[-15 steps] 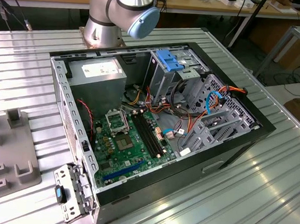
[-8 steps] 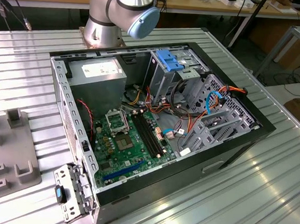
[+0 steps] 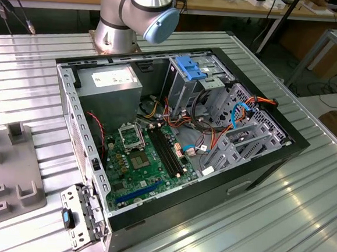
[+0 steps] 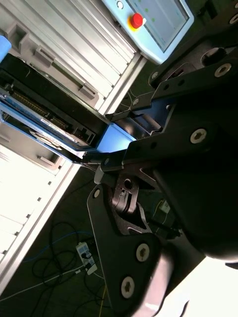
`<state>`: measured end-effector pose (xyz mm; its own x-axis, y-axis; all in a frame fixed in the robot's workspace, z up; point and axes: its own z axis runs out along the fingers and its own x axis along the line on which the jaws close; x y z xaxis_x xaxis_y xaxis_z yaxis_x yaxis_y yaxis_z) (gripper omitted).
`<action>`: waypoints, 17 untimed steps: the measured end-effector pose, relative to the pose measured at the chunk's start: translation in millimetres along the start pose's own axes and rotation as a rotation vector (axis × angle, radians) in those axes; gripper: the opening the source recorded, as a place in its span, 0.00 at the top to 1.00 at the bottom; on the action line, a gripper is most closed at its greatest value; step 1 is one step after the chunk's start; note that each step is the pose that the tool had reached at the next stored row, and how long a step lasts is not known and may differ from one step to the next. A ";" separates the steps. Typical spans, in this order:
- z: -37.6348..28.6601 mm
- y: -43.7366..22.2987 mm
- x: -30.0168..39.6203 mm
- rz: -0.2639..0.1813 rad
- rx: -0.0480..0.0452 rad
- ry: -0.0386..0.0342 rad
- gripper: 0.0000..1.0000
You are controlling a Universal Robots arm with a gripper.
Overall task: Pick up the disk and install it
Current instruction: 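Pick up the disk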
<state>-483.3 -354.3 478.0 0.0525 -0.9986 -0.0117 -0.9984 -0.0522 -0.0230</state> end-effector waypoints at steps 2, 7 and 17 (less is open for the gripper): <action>-0.5 0.0 0.0 0.000 0.0000 0.0000 0.64; -0.6 -2.1 0.1 0.000 0.0000 0.0000 0.64; -13.5 -3.1 0.0 0.000 0.0000 0.0000 0.64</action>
<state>-480.5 -354.3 491.6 0.0525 -0.9986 -0.0116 -0.9984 -0.0522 -0.0230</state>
